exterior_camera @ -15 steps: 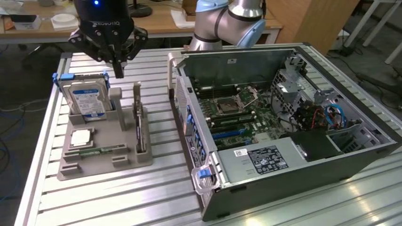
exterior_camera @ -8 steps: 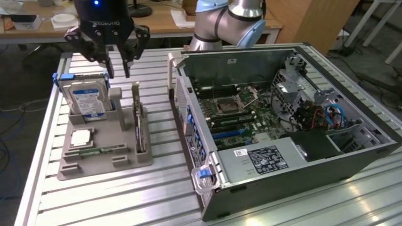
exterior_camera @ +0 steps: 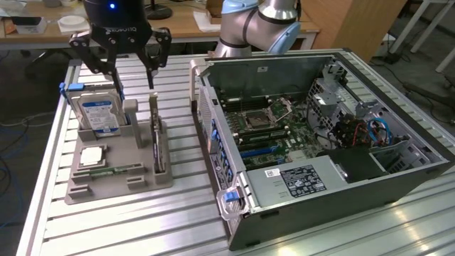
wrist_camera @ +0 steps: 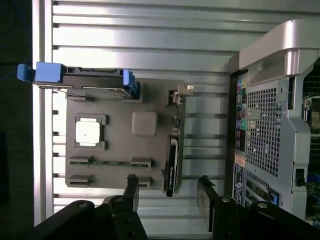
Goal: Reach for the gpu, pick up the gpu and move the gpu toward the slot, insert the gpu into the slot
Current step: 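Pick up the gpu and move the gpu toward the slot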
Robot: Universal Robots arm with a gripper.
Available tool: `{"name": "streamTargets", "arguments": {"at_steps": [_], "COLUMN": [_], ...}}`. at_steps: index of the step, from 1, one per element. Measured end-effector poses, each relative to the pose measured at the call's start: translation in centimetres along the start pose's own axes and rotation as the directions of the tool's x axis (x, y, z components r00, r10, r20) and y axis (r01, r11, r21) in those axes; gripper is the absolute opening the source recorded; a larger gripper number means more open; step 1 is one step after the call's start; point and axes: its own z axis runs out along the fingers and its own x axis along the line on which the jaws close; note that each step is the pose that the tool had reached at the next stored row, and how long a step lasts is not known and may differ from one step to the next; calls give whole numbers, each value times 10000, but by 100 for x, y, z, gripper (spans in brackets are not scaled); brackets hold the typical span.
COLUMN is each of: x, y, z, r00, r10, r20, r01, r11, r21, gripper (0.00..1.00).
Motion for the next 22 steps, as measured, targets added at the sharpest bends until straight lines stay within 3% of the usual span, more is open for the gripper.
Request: {"name": "streamTargets", "arguments": {"at_steps": [6,11,22], "x": [2,4,9], "y": [-3,-8,-38], "z": [110,186,387], "r00": [9995,9986,9986], "r10": [-331,-519,-536], "r20": [-7,-17,-16], "r01": [331,519,536], "r11": [9995,9986,9985], "r21": [-4,70,69], "gripper": [59,59,59]}}
